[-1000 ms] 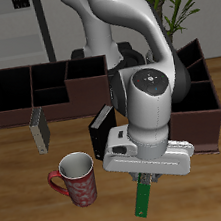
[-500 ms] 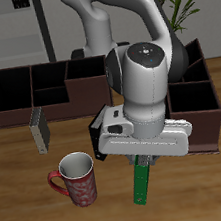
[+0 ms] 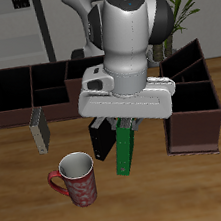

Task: Place the green book into the back desk caddy's back compartment

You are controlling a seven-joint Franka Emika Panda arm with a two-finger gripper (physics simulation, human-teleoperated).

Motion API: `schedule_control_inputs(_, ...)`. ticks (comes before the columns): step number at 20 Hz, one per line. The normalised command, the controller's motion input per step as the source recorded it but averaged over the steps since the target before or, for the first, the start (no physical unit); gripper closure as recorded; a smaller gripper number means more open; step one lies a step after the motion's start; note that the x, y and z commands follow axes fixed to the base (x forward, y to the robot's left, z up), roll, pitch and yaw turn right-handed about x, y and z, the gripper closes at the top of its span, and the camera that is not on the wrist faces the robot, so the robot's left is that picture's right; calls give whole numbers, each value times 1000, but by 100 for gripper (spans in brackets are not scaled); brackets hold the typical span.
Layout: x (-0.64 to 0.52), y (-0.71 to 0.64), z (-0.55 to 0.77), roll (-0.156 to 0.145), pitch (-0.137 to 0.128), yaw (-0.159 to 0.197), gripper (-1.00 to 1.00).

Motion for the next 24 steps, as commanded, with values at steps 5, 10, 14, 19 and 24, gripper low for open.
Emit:
schedule_control_inputs(5, -304, -225, 539, -3, -19, 3, 100)
schedule_control_inputs(10, -361, -313, 320, -4, -33, 24, 100)
schedule_control_inputs(14, -477, -241, 326, 3, -45, 13, 100)
schedule_control_inputs(19, -572, -220, 286, 0, -43, 35, 100)
schedule_control_inputs(24, -525, -308, 264, 4, -41, 18, 100)
